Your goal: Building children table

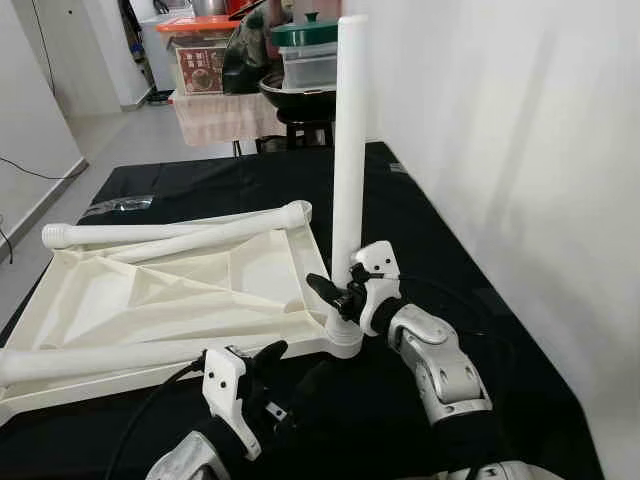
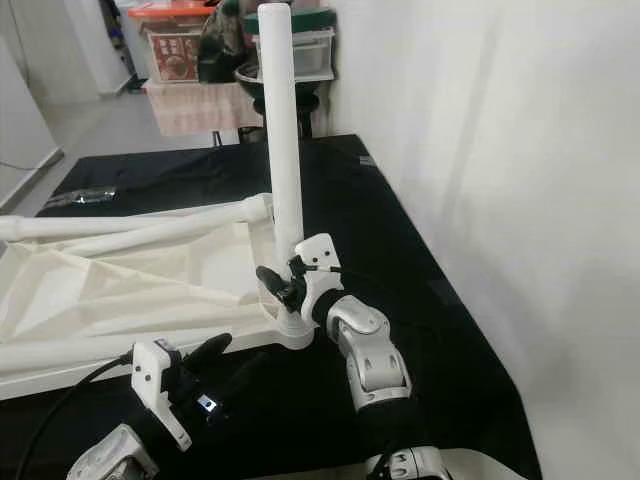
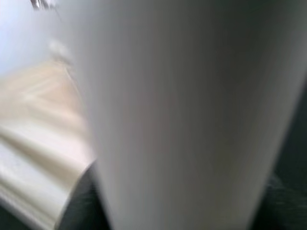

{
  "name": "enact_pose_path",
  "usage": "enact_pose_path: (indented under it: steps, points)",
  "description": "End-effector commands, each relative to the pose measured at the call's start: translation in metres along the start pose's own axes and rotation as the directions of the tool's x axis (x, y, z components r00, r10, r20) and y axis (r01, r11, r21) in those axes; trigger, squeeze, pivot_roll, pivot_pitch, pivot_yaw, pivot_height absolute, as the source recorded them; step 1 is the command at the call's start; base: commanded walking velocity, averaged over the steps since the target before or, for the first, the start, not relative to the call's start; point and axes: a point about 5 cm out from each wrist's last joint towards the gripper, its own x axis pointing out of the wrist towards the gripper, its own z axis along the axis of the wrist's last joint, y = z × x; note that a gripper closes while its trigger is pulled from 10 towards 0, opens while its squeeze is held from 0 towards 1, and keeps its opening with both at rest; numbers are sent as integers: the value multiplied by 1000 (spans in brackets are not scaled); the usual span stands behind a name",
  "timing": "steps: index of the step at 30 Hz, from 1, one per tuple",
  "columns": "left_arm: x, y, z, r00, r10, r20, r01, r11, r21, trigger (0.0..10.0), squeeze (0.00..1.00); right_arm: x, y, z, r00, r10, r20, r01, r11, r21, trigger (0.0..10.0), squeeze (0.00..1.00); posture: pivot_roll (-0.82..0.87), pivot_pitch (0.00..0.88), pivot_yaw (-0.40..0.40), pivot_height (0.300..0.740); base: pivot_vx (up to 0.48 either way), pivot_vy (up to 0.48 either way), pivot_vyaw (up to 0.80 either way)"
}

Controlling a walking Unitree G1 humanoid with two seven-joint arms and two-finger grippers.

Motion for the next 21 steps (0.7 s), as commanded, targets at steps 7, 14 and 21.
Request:
enact_pose_path:
  steps: [7, 14, 21]
  points:
    - [2, 3, 0, 1000, 6, -5, -6, 1000, 0, 10000, 0, 6, -10, 40, 948, 315, 45, -302, 934, -190, 10000, 1000, 3, 0, 12, 740, 0, 0, 0]
    - [3, 4, -1, 1000, 9, -5, -9, 1000, 6, 10000, 0, 11, -12, 44, 856, 513, -71, -511, 814, -278, 10000, 0, 21, 0, 8, 740, 0, 0, 0]
    - [3, 4, -3, 1000, 15, -7, -15, 1000, 15, 10000, 0, 21, -16, 44, 820, 568, -68, -571, 810, -130, 3333, 0, 41, 0, -5, 740, 0, 0, 0]
